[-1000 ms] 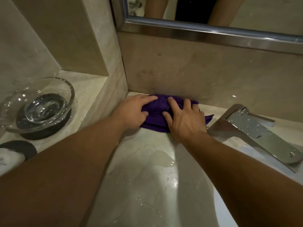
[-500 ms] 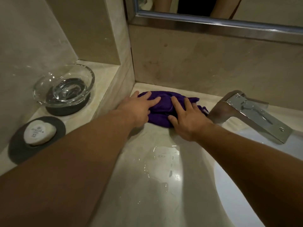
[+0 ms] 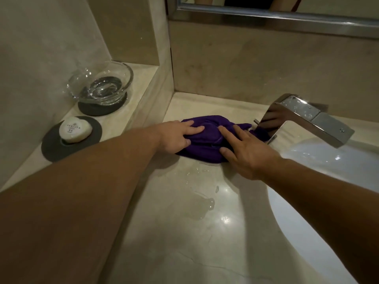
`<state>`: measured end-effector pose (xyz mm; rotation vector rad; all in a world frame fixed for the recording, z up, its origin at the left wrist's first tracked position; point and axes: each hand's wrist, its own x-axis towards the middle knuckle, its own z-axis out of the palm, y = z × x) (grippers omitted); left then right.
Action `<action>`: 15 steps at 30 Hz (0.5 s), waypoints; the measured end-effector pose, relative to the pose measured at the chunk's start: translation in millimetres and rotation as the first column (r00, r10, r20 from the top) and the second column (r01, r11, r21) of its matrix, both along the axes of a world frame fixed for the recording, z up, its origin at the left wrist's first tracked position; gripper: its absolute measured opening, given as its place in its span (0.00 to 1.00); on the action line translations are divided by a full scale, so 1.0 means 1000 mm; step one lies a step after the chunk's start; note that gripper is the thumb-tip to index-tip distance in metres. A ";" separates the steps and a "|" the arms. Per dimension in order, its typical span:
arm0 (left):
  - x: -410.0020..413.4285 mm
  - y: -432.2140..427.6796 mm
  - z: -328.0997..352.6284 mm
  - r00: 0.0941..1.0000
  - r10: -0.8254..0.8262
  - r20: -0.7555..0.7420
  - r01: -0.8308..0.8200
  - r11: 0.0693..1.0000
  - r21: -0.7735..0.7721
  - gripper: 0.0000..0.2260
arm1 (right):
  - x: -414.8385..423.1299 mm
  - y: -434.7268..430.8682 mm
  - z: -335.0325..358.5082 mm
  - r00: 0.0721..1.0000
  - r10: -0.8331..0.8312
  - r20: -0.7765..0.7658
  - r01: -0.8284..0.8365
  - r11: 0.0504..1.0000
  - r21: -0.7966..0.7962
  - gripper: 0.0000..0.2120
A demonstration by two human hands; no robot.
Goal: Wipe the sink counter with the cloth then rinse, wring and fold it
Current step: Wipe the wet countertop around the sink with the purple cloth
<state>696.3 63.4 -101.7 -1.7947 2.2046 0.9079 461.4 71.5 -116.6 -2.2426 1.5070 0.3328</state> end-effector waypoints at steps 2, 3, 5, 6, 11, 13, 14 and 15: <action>-0.002 0.009 0.000 1.000 0.010 -0.013 -0.011 1.000 -0.019 0.26 | -0.001 0.007 -0.004 1.000 -0.016 0.016 0.016 1.000 -0.019 0.32; -0.002 0.013 0.000 1.000 0.017 -0.019 -0.018 0.999 -0.028 0.26 | -0.001 0.011 -0.005 1.000 -0.020 0.019 0.020 0.999 -0.026 0.31; -0.002 0.021 -0.001 0.999 0.034 -0.023 -0.034 0.999 -0.040 0.25 | -0.002 0.018 -0.008 1.000 -0.021 0.021 0.022 0.999 -0.028 0.31; -0.002 0.026 -0.002 0.999 0.045 -0.025 -0.046 0.998 -0.043 0.25 | -0.003 0.021 -0.009 1.000 -0.020 0.022 0.021 0.999 -0.030 0.32; -0.005 0.048 -0.004 0.998 0.058 -0.033 -0.060 0.996 -0.071 0.25 | -0.007 0.038 -0.015 1.000 0.010 0.021 -0.008 0.997 -0.081 0.32; -0.006 0.059 -0.005 0.997 0.072 -0.040 -0.075 0.994 -0.084 0.25 | -0.007 0.048 -0.015 1.000 -0.002 0.011 0.003 0.996 -0.091 0.31; -0.006 0.064 -0.006 0.996 0.076 -0.048 -0.080 0.993 -0.089 0.25 | -0.006 0.052 -0.014 1.000 -0.012 0.006 0.013 0.996 -0.091 0.31; -0.007 0.068 -0.006 0.996 0.078 -0.052 -0.083 0.992 -0.094 0.25 | -0.006 0.057 -0.014 1.000 -0.015 0.001 0.015 0.995 -0.098 0.31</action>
